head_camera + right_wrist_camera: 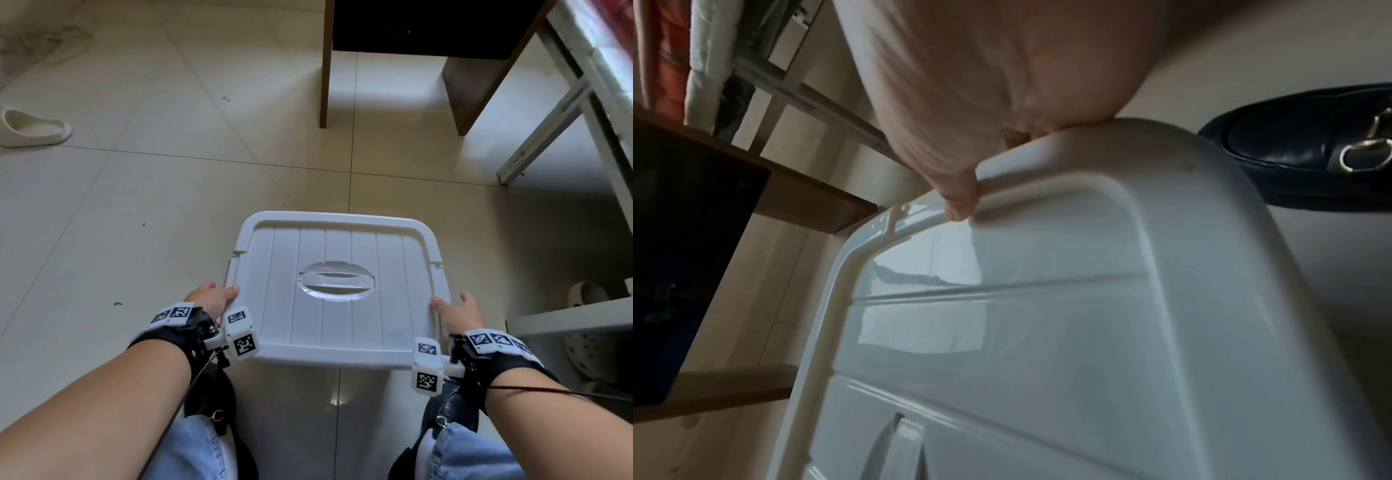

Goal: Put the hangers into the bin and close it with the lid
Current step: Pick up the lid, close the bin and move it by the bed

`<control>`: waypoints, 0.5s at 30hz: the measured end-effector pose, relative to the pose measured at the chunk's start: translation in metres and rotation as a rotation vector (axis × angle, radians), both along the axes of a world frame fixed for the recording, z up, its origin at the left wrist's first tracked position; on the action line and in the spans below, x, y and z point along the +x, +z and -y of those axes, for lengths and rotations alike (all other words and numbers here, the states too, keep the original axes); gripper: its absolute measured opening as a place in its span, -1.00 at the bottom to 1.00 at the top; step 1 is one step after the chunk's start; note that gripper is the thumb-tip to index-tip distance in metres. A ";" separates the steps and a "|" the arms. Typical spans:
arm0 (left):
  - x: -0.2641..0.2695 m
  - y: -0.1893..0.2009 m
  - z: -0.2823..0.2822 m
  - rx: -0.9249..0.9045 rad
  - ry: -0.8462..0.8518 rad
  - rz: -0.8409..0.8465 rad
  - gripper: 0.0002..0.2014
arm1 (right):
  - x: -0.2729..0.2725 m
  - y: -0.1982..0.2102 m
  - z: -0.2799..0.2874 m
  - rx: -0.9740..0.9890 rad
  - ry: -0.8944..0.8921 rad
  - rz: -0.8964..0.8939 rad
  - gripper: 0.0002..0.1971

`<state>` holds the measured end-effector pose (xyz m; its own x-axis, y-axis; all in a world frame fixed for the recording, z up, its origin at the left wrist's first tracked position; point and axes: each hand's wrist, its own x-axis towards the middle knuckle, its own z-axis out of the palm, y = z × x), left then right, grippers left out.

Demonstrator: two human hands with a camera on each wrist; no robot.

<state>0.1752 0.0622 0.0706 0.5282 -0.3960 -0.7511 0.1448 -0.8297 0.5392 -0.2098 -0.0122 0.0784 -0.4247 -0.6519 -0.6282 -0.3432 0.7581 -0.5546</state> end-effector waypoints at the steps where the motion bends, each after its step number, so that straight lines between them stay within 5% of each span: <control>1: 0.002 -0.003 0.000 -0.011 -0.001 -0.004 -0.19 | -0.001 -0.001 0.000 0.009 -0.005 0.000 -0.27; 3: 0.003 -0.008 0.001 -0.028 0.029 -0.021 -0.26 | -0.002 -0.003 0.001 0.016 0.003 -0.007 -0.28; 6: -0.005 -0.001 0.001 -0.098 0.053 -0.044 -0.66 | 0.000 -0.002 0.000 0.009 0.028 -0.014 -0.42; 9: -0.009 0.003 0.000 -0.115 0.041 -0.054 -0.60 | 0.001 -0.003 -0.001 -0.009 0.040 -0.011 -0.59; 15: -0.008 0.001 -0.001 -0.149 0.110 -0.071 -0.56 | 0.001 -0.009 -0.001 -0.072 -0.060 0.041 -0.52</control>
<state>0.1672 0.0628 0.0719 0.5217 -0.4485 -0.7258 0.2722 -0.7187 0.6398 -0.2091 -0.0116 0.0689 -0.4394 -0.6702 -0.5981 -0.2741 0.7341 -0.6212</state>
